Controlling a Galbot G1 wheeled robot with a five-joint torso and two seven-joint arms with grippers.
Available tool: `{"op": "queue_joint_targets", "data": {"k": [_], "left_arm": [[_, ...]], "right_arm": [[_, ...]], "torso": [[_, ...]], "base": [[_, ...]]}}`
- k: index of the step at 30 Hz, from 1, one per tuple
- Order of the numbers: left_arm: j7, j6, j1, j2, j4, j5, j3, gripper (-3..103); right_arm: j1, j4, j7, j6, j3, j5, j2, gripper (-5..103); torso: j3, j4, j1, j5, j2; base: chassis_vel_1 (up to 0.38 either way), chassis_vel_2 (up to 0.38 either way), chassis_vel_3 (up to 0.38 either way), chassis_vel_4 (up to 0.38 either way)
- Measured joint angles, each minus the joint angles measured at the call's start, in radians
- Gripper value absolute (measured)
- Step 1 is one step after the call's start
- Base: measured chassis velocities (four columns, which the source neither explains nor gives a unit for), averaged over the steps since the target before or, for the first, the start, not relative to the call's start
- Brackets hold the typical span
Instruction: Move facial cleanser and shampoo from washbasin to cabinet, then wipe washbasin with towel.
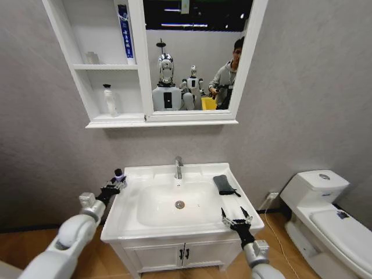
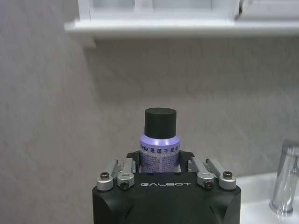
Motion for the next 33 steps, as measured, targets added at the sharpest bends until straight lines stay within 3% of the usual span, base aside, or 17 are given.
{"op": "queue_joint_targets", "data": {"k": [1, 2, 6, 7, 9, 10, 13, 14, 15, 19, 25, 30, 33], "left_arm": [[-0.058, 0.042, 0.016, 0.076, -0.072, -0.106, -0.067, 43], [-0.058, 0.042, 0.016, 0.076, -0.072, -0.106, -0.067, 43], [-0.199, 0.16, 0.009, 0.255, -0.183, -0.4, -0.203, 43], [-0.199, 0.16, 0.009, 0.255, -0.183, -0.4, -0.203, 43], [-0.255, 0.199, -0.013, 0.334, -0.217, -0.535, -0.237, 43], [-0.255, 0.199, -0.013, 0.334, -0.217, -0.535, -0.237, 43], [-0.311, 0.245, -0.059, 0.429, -0.238, -0.694, -0.261, 43], [-0.311, 0.245, -0.059, 0.429, -0.238, -0.694, -0.261, 43], [-0.328, 0.258, -0.088, 0.457, -0.236, -0.751, -0.26, 43], [-0.338, 0.268, -0.209, 0.531, -0.183, -0.845, -0.23, 43], [-0.28, 0.243, -0.319, 0.6, -0.069, -0.851, -0.197, 43], [-0.264, 0.233, -0.327, 0.616, -0.053, -0.866, -0.198, 43], [-0.264, 0.225, -0.331, 0.639, -0.067, -0.914, -0.209, 43]], "right_arm": [[-0.001, 0.006, 0.0, 0.0, -0.001, -0.002, 0.0, 100], [-0.001, 0.006, 0.0, 0.0, -0.001, -0.002, 0.0, 100], [-0.003, 0.023, -0.001, -0.001, -0.003, -0.007, -0.005, 100], [-0.003, 0.023, -0.001, -0.001, -0.003, -0.007, -0.005, 100], [-0.006, 0.032, -0.002, -0.001, -0.001, -0.007, -0.009, 100], [-0.006, 0.032, -0.002, -0.001, -0.001, -0.007, -0.009, 100], [-0.009, 0.041, -0.004, 0.002, 0.007, -0.004, -0.016, 100], [-0.009, 0.041, -0.004, 0.002, 0.007, -0.004, -0.016, 100], [-0.01, 0.042, -0.006, 0.004, 0.009, -0.003, -0.018, 100], [-0.008, 0.042, -0.009, 0.007, 0.01, -0.001, -0.026, 100], [0.001, 0.027, -0.015, 0.01, -0.001, -0.006, -0.026, 100], [0.005, 0.014, -0.018, 0.012, -0.012, -0.013, -0.026, 100], [0.018, 0.008, -0.018, 0.012, -0.017, -0.012, -0.035, 100]], "torso": [[0.0, 0.0, 0.0, -0.0002, 0.0], [0.0, 0.0, 0.0, -0.0002, 0.0], [0.0, -0.0003, 0.0, -0.0003, 0.0], [0.0, -0.0003, 0.0, -0.0003, 0.0], [0.0, -0.0004, 0.0, 0.0, 0.0], [0.0, -0.0004, 0.0, 0.0, 0.0], [0.0, -0.0003, 0.0, -0.0001, 0.0], [0.0, -0.0003, 0.0, -0.0001, 0.0], [0.0, -0.0003, 0.0, -0.0004, 0.0], [0.0, -0.0004, 0.0, -0.0002, 0.0], [0.0, -0.0002, 0.0, 0.0, 0.0], [0.0, -0.0002, 0.0, -0.0004, 0.0], [0.0, -0.0002, 0.0, -0.0003, 0.0]], "base": [[0.0, 0.0, 0.0, 0.0], [0.0, 0.0, 0.0, 0.0], [0.0, 0.0, 0.0, 0.0], [0.0, 0.0, 0.0, 0.0], [0.0, 0.0, 0.0, 0.0], [0.0, 0.0, 0.0, 0.0], [0.0, 0.0, 0.0, 0.0], [0.0, 0.0, 0.0, 0.0], [0.0, 0.0, 0.0, 0.0], [0.0, 0.0, 0.0, 0.0], [0.0, 0.0, 0.0, 0.0], [0.0, 0.0, 0.0, 0.0], [0.0, 0.0, 0.0, 0.0]]}}
